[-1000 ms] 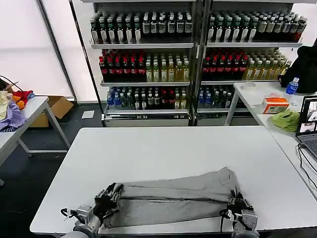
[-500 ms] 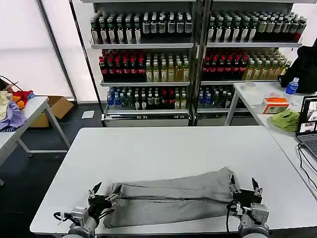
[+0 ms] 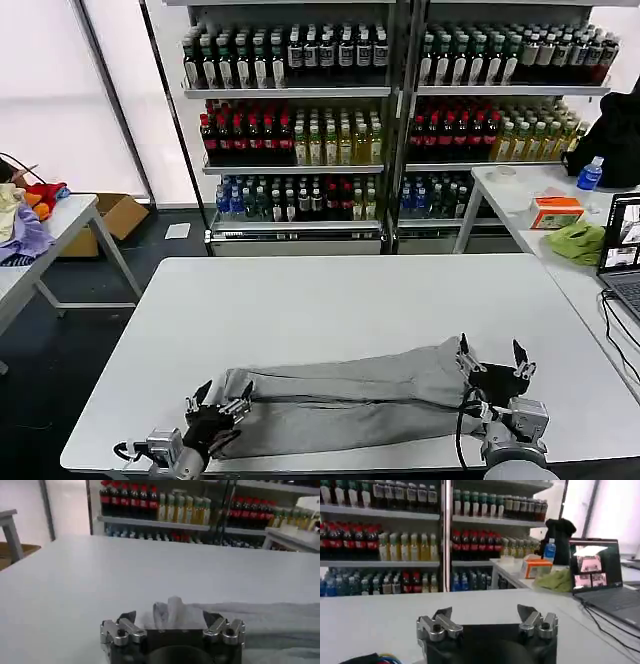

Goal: Fold and organize the clothes.

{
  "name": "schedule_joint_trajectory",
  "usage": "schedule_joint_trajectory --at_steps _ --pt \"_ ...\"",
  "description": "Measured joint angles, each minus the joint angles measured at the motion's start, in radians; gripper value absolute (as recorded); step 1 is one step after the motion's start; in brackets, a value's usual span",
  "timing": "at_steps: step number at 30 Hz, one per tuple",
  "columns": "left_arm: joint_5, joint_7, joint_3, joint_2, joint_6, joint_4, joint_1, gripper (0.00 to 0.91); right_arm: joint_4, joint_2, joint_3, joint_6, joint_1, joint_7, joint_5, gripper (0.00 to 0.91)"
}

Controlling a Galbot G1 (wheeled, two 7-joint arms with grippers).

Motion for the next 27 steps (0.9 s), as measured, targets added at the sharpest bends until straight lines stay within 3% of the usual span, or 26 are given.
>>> schedule_joint_trajectory --at_steps 2,3,6,7,8,9,27 --pt "-0.007 -0.002 -0.004 -0.002 0.001 0.005 -0.002 0.736 0.003 0.000 0.000 0.001 0.002 0.000 0.000 0.907" --pt "-0.009 -0.002 -0.005 -0.002 0.001 0.009 -0.001 0.574 0.004 0.000 0.001 0.001 0.003 0.000 0.000 0.907" --pt "-0.014 0.000 -0.005 -0.003 0.001 0.021 0.002 0.524 0.008 -0.002 0.003 0.001 0.005 0.001 0.000 0.907" --pt "-0.016 0.001 -0.004 -0.004 0.002 0.023 0.004 0.433 0.010 -0.003 0.004 0.001 0.007 0.000 0.000 0.907" --pt "-0.016 0.001 -0.003 -0.005 0.003 0.025 0.005 0.282 0.010 -0.003 0.006 0.001 0.008 0.001 0.000 0.907" --pt "-0.016 0.001 -0.002 -0.007 0.003 0.028 0.005 0.010 0.011 -0.003 0.006 0.001 0.009 0.000 0.001 0.907" --pt "0.005 0.058 0.010 -0.014 -0.017 0.025 0.030 0.000 0.008 -0.008 0.008 -0.010 0.041 0.006 0.002 0.907"
